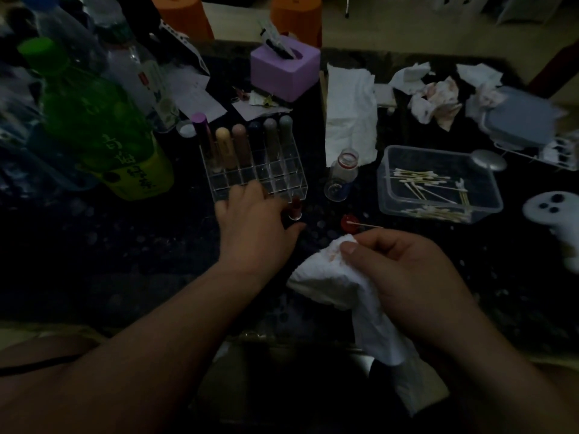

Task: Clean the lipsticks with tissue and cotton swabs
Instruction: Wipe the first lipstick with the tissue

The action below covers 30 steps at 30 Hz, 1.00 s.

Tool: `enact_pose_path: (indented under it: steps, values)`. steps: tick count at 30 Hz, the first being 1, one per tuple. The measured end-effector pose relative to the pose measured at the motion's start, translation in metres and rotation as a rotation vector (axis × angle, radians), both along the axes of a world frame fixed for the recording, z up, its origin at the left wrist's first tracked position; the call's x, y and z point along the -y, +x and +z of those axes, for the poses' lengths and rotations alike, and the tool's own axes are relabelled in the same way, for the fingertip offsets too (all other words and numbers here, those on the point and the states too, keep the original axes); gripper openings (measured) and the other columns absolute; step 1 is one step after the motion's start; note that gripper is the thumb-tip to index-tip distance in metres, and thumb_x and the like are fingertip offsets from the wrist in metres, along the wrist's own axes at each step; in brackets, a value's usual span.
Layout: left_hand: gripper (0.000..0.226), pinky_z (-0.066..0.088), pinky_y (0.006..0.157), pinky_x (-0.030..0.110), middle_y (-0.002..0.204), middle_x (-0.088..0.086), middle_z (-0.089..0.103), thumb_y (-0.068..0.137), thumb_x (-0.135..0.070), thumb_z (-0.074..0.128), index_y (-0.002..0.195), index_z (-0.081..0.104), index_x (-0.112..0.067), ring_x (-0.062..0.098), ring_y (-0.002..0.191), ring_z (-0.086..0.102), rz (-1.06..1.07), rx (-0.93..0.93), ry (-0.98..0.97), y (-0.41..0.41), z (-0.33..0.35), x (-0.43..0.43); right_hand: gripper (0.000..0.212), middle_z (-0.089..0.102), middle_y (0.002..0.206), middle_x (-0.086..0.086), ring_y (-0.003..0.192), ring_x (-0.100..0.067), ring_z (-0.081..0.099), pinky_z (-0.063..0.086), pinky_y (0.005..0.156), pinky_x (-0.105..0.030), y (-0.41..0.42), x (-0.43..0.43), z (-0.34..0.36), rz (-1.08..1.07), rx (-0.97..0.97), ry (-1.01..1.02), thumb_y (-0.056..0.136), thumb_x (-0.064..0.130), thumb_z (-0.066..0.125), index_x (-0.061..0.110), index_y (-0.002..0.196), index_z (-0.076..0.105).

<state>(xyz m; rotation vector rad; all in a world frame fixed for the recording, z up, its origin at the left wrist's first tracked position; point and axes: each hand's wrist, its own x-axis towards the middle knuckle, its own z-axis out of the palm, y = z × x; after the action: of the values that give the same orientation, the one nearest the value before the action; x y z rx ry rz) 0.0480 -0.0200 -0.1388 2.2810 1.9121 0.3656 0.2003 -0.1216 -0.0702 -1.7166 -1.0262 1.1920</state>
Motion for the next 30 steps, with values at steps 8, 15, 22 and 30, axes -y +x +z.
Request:
enact_pose_path:
  steps: [8,15,22,30]
  values:
    - [0.015,0.042,0.081,0.025,0.102,-0.009,0.060,0.081,-0.040,0.075,0.088,0.071,-0.028,0.010,0.099,0.056,-0.133,0.355,0.097,-0.005,0.054,0.007,0.016,0.076,0.077,0.006,0.075,-0.010,0.072,0.055,0.073,-0.030,0.010,0.000,0.005,-0.025,0.010,0.025,0.090,0.023,0.067,0.023,0.078,0.078]
    - [0.025,0.056,0.072,0.030,0.088,0.012,0.077,0.066,-0.024,0.087,0.086,0.077,-0.011,0.022,0.079,0.073,-0.175,1.224,-0.745,-0.034,0.074,0.051,0.011,0.076,0.080,0.004,0.077,-0.013,0.073,0.055,0.072,-0.029,-0.001,0.002,0.016,-0.018,-0.040,0.179,0.086,0.025,0.069,0.029,0.081,0.078]
    - [0.035,0.056,0.089,0.034,0.112,0.003,0.075,0.066,-0.024,0.088,0.095,0.077,-0.010,0.021,0.105,0.071,-0.271,1.224,-0.754,-0.044,0.072,0.057,0.013,0.075,0.079,-0.007,0.072,-0.018,0.071,0.055,0.062,-0.024,-0.020,0.011,0.025,0.071,-0.253,0.140,0.076,0.027,0.066,0.021,0.076,0.078]
    - [0.030,0.058,0.088,0.045,0.088,0.010,0.077,0.057,-0.033,0.084,0.081,0.078,-0.015,0.026,0.088,0.075,-0.138,1.131,-0.778,-0.046,0.079,0.058,0.013,0.076,0.082,-0.002,0.078,-0.015,0.074,0.057,0.066,-0.020,-0.026,0.012,0.022,0.013,-0.163,0.182,0.077,0.024,0.067,0.019,0.081,0.078]
